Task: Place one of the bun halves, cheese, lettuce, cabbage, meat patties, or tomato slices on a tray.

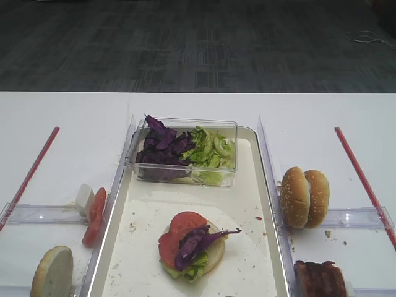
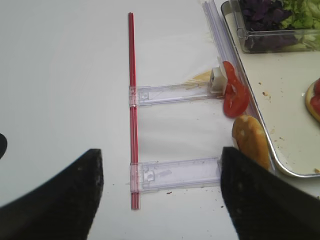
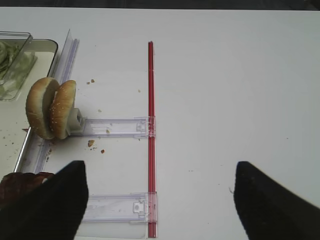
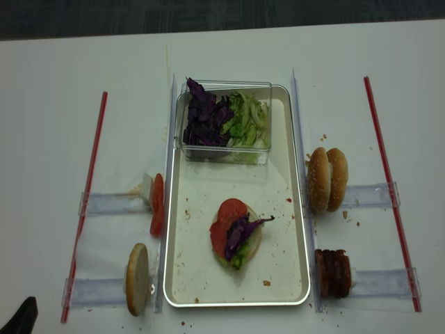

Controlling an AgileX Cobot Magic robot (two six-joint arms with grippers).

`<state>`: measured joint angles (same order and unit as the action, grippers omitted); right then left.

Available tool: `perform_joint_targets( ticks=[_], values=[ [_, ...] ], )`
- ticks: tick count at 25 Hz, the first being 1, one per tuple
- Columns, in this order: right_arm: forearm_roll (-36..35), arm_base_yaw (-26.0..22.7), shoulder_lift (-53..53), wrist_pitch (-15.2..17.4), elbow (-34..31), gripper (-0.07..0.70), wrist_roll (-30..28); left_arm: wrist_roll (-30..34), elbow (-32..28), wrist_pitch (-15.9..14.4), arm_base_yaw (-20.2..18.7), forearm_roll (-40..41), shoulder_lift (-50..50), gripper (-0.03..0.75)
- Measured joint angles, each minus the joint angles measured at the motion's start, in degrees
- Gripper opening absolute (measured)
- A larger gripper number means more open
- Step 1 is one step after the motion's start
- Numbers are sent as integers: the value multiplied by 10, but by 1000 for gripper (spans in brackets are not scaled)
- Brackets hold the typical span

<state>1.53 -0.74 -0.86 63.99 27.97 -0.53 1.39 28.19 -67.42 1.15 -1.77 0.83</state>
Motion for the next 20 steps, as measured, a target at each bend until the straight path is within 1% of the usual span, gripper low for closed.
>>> perform_joint_targets(
  ticks=[20],
  values=[
    [0,0,0,0,0,626,0,0,0,0,0,0,0,491]
  ],
)
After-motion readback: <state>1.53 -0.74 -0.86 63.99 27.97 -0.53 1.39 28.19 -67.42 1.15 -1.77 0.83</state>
